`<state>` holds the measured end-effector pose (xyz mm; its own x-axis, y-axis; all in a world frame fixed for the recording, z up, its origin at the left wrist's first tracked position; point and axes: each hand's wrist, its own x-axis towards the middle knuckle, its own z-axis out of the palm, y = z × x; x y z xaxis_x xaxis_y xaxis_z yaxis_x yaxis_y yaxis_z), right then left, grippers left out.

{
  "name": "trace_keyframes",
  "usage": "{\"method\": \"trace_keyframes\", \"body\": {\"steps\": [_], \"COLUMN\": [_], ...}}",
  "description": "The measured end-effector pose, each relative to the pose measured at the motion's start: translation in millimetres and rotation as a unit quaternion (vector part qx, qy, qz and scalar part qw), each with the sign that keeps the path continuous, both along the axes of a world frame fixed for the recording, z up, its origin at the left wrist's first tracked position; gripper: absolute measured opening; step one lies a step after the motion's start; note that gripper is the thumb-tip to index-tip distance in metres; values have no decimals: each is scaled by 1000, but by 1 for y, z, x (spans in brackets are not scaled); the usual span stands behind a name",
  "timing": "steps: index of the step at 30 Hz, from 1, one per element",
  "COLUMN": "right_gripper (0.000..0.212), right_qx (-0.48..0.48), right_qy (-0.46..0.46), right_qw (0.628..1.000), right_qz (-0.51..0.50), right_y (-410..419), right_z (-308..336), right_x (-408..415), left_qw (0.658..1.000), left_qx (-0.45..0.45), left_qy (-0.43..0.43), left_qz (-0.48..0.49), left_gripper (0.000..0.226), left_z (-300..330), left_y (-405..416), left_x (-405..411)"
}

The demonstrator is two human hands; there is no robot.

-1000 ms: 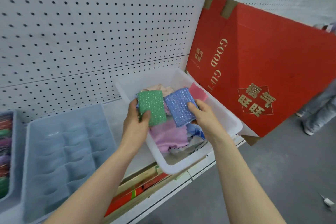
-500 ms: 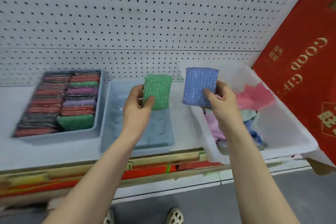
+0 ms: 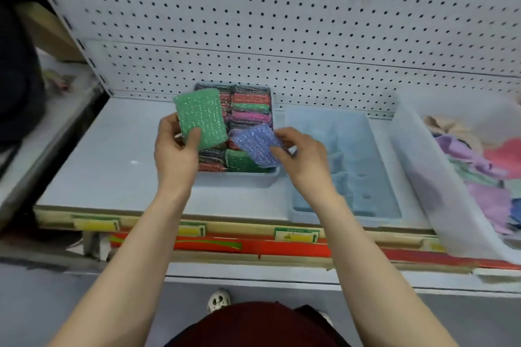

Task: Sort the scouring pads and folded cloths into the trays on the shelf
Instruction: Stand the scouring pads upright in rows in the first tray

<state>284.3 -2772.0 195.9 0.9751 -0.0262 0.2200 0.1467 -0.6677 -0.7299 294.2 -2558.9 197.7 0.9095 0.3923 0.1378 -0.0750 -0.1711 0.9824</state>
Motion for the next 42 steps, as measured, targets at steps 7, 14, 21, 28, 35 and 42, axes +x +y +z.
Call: {"method": "trace_keyframes", "body": {"steps": [7, 14, 21, 28, 35, 42], "right_gripper": [28, 13, 25, 27, 30, 30], "right_qx": [-290, -357, -430, 226, 94, -344], "right_qy": [26, 36, 54, 174, 81, -123], "right_qw": [955, 932, 896, 957, 992, 929], "right_qz": [53, 55, 98, 46, -4, 67], "right_y": [45, 56, 63, 51, 35, 34], "right_z": [-4, -9, -10, 9, -10, -2], "right_x": [17, 22, 25, 14, 2, 1], "left_qw": [999, 995, 994, 990, 928, 877], "left_qx": [9, 12, 12, -36, 339, 463], "left_qy": [14, 27, 44, 25, 1, -38], "left_qz": [-35, -95, -104, -133, -156, -125], "left_gripper": [22, 27, 29, 30, 33, 24], "left_z": [-9, -11, -23, -24, -38, -67], "left_y": [38, 36, 23, 2, 3, 22], "left_x": [13, 17, 7, -5, -9, -13]}}
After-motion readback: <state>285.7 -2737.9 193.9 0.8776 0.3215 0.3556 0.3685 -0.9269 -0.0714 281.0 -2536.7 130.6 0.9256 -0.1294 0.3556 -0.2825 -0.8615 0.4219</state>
